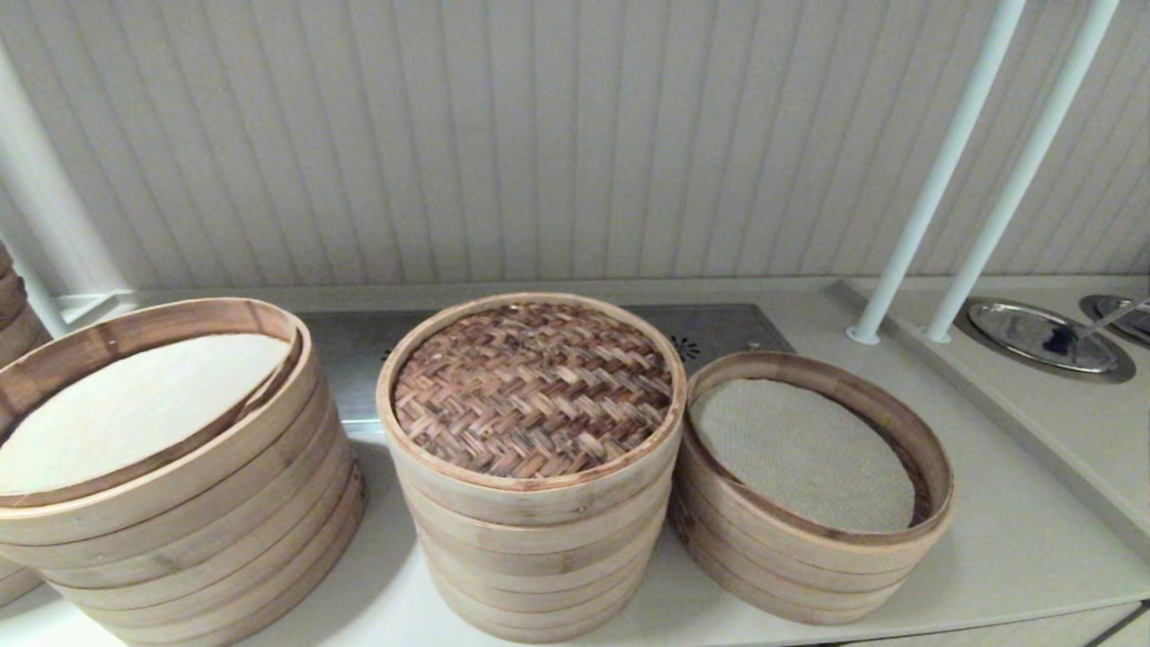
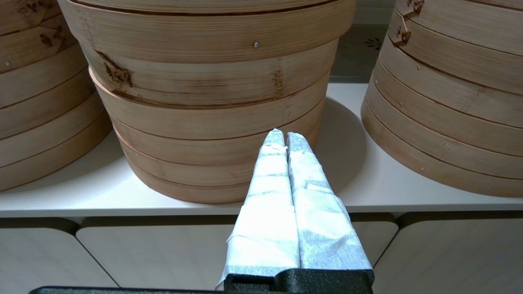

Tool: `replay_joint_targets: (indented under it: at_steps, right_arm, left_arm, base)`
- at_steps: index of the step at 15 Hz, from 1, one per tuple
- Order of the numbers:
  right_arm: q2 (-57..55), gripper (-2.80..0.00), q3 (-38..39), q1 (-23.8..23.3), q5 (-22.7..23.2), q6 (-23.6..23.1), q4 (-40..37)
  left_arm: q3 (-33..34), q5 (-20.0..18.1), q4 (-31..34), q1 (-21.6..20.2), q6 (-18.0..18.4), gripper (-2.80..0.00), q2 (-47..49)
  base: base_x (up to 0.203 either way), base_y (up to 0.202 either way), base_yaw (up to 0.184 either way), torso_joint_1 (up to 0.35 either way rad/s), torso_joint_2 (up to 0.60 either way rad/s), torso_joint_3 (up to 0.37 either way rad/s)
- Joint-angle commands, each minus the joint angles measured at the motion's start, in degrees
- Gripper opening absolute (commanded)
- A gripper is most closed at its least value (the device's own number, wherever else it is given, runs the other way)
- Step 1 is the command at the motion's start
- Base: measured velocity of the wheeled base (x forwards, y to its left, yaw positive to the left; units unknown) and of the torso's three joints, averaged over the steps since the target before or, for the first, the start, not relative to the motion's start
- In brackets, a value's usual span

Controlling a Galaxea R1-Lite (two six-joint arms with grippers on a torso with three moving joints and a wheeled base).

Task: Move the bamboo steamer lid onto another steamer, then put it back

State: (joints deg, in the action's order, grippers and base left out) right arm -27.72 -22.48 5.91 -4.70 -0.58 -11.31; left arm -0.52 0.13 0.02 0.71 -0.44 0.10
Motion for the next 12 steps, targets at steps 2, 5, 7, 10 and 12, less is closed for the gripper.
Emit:
replay_joint_targets:
  at_steps: [2,5,7,10,12]
  right_arm:
    - [7.6,-2.80,10.2,-5.5,0.1,2.7,3.3]
    - [13.3,-2.80,17.1,-7.9,3.2,3.2,5.0]
    - [18.4,-2.80,19.7,-6.9,4.0,3.0,8.4]
    - [27.2,-2.80,21.4,-6.2,4.5,0.4,9.9]
    - [27.5,-2.80,22.6,-6.1,4.8,-1.6,11.2]
  left_arm:
    - [0.0,0.0,0.0,0.0,0.0,-2.80,0.0]
    - [0.0,0.0,0.1,0.0,0.0,-2.80,0.0]
    - [0.0,0.0,0.0,0.0,0.0,-2.80,0.0]
    - [0.0,0.0,0.1,0.0,0.0,-2.80,0.0]
    - [0.0,0.0,0.0,0.0,0.0,-2.80,0.0]
  base:
    - [0.000,0.000,0.000,0.000,0.00,0.000]
    - [0.000,0.000,0.000,0.000,0.00,0.000]
    - [0.000,0.000,0.000,0.000,0.00,0.000]
    - [0.000,0.000,0.000,0.000,0.00,0.000]
    - [0.000,0.000,0.000,0.000,0.00,0.000]
